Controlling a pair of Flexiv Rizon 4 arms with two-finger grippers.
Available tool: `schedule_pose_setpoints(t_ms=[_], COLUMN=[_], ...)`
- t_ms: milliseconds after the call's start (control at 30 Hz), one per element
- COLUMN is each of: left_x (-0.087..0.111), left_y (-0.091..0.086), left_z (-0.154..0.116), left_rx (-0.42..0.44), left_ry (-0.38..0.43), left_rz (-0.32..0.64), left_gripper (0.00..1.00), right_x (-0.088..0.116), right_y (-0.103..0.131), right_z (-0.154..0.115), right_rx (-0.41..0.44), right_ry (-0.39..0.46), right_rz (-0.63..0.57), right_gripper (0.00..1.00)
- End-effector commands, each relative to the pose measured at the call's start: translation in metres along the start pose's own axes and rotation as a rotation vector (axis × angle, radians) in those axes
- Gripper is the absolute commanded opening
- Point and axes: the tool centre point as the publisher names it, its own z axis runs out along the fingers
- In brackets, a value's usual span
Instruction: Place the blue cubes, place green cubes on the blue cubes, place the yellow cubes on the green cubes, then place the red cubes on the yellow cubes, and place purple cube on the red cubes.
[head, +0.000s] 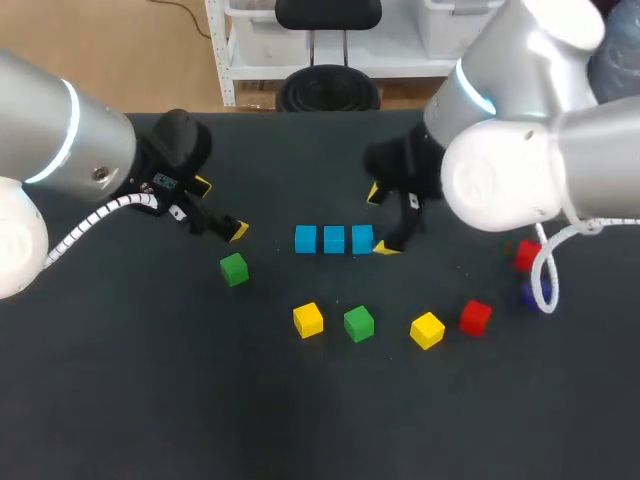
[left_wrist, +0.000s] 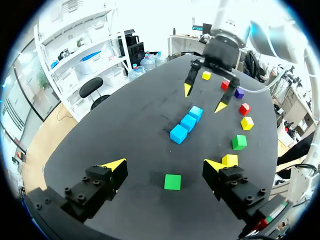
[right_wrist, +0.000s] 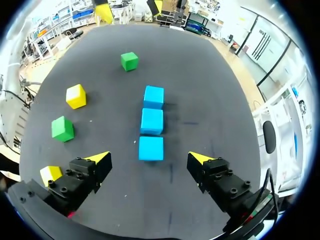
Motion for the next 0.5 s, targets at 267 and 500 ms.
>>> schedule_pose_setpoints(t_ms=[267,500], left_x=[-0.001,-0.001], left_y=[-0.001,-0.001], left_z=[0.000,0.000], left_rx=[-0.006,-0.006], left_ry=[0.004,0.004], left_rz=[-0.002,-0.002], left_gripper=[1.00,1.00], right_x=[0.007,0.001], right_y=[0.041,0.060], right_z=[-0.048,-0.061], right_rx=[0.028,-0.015], right_ry=[-0.005,-0.047], right_rz=[0.004,-0.048], right_gripper=[1.00,1.00])
